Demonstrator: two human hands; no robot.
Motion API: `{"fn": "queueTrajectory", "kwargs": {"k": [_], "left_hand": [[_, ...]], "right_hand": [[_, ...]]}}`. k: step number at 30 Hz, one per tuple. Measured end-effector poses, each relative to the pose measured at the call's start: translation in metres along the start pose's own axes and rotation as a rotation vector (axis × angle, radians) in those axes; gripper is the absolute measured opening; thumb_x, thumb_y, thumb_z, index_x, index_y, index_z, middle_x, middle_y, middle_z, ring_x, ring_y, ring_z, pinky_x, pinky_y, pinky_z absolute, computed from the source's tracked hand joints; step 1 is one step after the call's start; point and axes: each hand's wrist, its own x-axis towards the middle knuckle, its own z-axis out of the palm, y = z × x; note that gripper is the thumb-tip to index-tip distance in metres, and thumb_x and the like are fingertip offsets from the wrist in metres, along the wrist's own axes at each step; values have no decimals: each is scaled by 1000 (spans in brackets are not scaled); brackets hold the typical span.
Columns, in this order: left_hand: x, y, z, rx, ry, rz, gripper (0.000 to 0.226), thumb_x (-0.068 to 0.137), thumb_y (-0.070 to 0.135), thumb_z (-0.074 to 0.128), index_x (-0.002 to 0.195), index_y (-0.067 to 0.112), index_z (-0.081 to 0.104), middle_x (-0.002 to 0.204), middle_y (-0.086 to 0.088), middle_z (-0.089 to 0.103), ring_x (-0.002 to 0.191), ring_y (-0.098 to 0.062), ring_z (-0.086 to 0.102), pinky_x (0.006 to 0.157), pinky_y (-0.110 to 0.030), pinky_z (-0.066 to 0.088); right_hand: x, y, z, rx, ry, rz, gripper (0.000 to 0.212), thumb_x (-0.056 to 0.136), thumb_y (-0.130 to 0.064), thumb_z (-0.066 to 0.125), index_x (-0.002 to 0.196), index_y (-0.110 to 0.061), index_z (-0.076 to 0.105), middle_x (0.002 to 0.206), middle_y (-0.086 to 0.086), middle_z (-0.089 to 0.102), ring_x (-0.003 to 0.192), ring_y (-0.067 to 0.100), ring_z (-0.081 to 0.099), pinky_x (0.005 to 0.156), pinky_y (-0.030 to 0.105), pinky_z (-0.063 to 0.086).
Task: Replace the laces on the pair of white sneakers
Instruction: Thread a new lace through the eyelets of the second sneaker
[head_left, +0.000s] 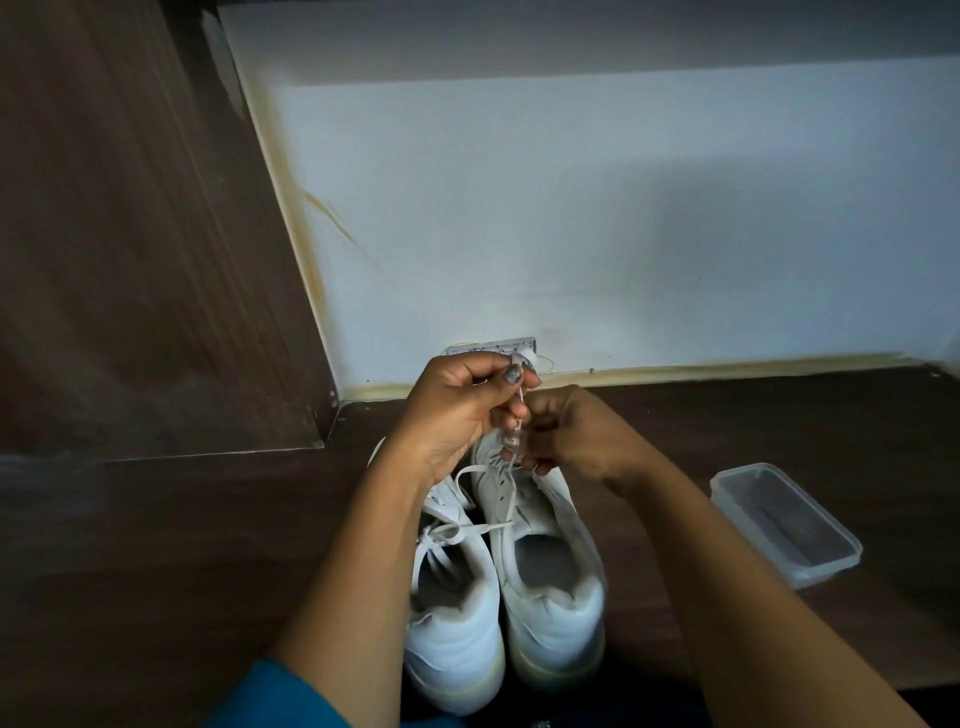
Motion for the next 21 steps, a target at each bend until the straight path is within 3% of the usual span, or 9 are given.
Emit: {"fn": "queueTrajectory", "kwargs": {"k": [3, 5, 7, 10, 12, 14, 17, 20, 21], "left_hand": [[2, -4, -6, 200, 49, -28, 18, 89, -5, 54, 81, 7, 66, 63, -6, 58, 43, -7, 50, 41, -17, 40], [4, -13, -13, 460, 56, -135, 14, 87, -5, 58, 91, 6, 64, 66, -3, 57, 45, -7, 50, 42, -17, 41], [5, -23, -19, 819, -26, -221, 16, 85, 3, 64, 98, 11, 64, 69, 4, 56, 59, -12, 54, 52, -19, 41], [4, -30, -21, 1165, -180, -319, 21, 84, 13, 66, 105, 16, 65, 95, -2, 63, 92, -22, 61, 68, -23, 41], [4, -33, -22, 1237, -199, -353, 24, 84, 14, 66, 108, 17, 65, 103, -4, 63, 96, -22, 60, 68, -21, 39], [5, -32, -21, 1265, -175, -356, 19, 83, 14, 68, 102, 13, 68, 100, -7, 66, 87, -21, 60, 65, -21, 38], [5, -28, -23, 1206, -123, -354, 12, 83, 16, 67, 82, 5, 68, 73, -7, 61, 63, -16, 52, 51, -19, 35], [5, -22, -20, 1068, -60, -344, 23, 87, 24, 62, 66, 16, 61, 59, 1, 52, 54, -9, 44, 49, -20, 29], [6, -20, -19, 998, -35, -338, 26, 88, 26, 61, 64, 17, 61, 59, 0, 51, 54, -11, 43, 51, -22, 28]], "right_hand": [[1, 1, -1, 28, 51, 10, 12, 87, 9, 56, 77, 5, 59, 69, 17, 62, 47, 7, 53, 48, 18, 45], [-1, -2, -3, 83, 79, 16, 22, 89, 5, 56, 69, -4, 56, 63, 9, 63, 44, 6, 51, 45, 17, 43], [-3, -5, -5, 132, 118, 7, 28, 90, 3, 57, 64, -9, 55, 57, 3, 63, 43, 7, 49, 43, 17, 41], [-4, -11, -5, 135, 222, -25, 26, 92, -1, 55, 67, -8, 59, 57, 6, 61, 41, 8, 45, 42, 18, 37], [-3, -15, -9, 123, 326, -27, 22, 91, -5, 57, 70, -7, 63, 64, 5, 64, 43, 11, 50, 42, 19, 39], [-3, -19, -13, -72, 316, 2, 13, 85, -6, 63, 74, -4, 69, 68, 1, 67, 50, 15, 59, 50, 25, 50], [-1, -14, -10, -639, 202, 172, 6, 78, -15, 68, 73, -13, 72, 73, 2, 69, 66, 15, 64, 59, 26, 49], [1, -6, -10, -832, 306, 387, 11, 77, -18, 60, 82, -16, 70, 84, 3, 68, 77, 22, 62, 63, 26, 45], [1, -6, -12, -843, 248, 409, 13, 76, -17, 60, 83, -15, 71, 85, 4, 68, 76, 23, 61, 63, 27, 47]]}}
